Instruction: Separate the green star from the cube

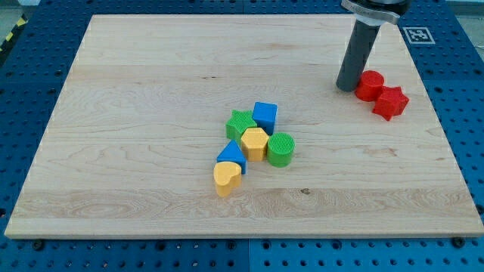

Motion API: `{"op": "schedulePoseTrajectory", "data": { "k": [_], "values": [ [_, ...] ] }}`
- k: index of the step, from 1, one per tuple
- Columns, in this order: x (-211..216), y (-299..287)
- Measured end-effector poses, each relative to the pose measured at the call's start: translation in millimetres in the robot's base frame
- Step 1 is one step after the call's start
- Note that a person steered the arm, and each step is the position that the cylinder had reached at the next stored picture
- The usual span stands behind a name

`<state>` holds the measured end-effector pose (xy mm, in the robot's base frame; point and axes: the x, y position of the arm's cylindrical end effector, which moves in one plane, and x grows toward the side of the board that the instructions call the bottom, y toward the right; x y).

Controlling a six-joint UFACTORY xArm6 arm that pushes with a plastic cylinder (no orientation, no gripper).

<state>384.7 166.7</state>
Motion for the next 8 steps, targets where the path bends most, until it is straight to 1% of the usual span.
{"op": "schedulePoseTrajectory", "data": {
  "k": [2, 3, 5, 6, 7, 8],
  "values": [
    [16, -34],
    [45, -40],
    [133, -40],
    [160, -51],
    [159, -78],
    [142, -78]
  ]
}}
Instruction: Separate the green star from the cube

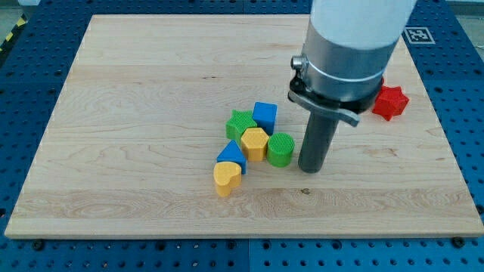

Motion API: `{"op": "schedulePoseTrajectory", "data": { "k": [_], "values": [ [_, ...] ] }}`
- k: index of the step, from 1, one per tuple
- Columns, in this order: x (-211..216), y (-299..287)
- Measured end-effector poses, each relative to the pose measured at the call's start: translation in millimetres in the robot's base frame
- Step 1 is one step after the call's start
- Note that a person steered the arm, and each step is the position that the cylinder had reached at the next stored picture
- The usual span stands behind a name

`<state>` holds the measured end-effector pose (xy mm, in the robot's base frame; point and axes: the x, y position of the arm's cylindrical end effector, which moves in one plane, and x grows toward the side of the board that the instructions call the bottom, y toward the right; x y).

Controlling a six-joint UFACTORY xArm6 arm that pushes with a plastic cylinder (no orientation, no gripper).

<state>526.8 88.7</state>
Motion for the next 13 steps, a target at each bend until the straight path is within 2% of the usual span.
{"op": "schedulePoseTrajectory", "data": {
  "k": [2, 3, 4, 7, 9, 11, 12, 13],
  "values": [
    [-17, -41],
    [1, -39],
    [11, -62],
    [-37, -75],
    [-42, -66],
    [-66, -115],
    [-70, -115],
    [-50, -115]
  ]
}}
